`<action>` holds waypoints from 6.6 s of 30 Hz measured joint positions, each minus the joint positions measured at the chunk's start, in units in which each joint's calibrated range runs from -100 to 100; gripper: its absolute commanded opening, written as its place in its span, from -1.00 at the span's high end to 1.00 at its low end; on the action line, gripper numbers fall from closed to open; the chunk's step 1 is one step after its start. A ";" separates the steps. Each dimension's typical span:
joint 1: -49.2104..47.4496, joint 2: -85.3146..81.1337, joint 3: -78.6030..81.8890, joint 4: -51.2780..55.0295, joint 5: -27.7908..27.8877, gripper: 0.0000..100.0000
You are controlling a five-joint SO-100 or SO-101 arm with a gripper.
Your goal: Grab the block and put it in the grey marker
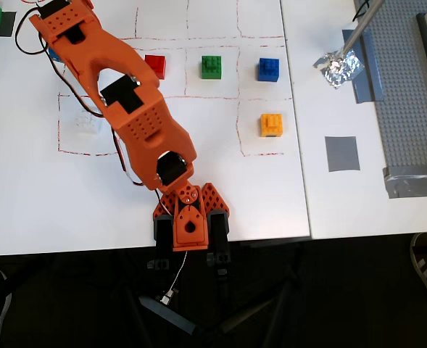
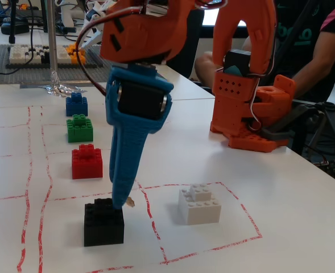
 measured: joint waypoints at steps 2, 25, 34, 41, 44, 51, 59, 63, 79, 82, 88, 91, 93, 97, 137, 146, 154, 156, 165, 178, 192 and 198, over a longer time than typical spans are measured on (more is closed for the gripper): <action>0.00 0.17 -0.27 0.08 0.34 0.38; 2.59 13.49 -6.49 -0.08 2.64 0.41; 3.19 13.67 -6.67 -0.88 3.22 0.74; 3.29 13.67 -6.67 -1.29 3.32 1.00; 3.29 13.41 -6.58 -1.21 3.27 1.00; 3.19 4.30 -7.48 9.89 -3.52 1.00; 3.29 -6.79 -11.54 25.56 -15.29 1.00; 9.17 -14.87 -7.48 30.14 -18.02 1.00; 74.38 -36.61 12.26 33.60 -3.52 1.00; 86.84 -34.89 12.26 31.99 0.39 1.00; 106.18 -23.64 12.26 22.35 7.33 1.00; 112.26 -18.56 12.08 18.81 9.96 1.00; 114.96 -14.01 9.83 16.00 11.14 1.00; 118.74 -6.79 4.69 10.61 12.89 1.00; 128.41 4.30 9.38 -6.11 20.85 0.92; 127.72 4.30 9.38 -6.11 20.81 0.55; 127.82 4.21 9.38 -6.11 20.12 0.35; 127.82 4.13 9.38 -6.11 20.07 0.34; 128.02 -3.44 7.57 -5.95 22.56 0.52; 124.23 -31.80 8.48 12.14 25.25 0.97; 83.45 -41.43 8.84 14.47 -0.24 1.00; 72.58 -45.98 16.05 6.27 -12.70 1.00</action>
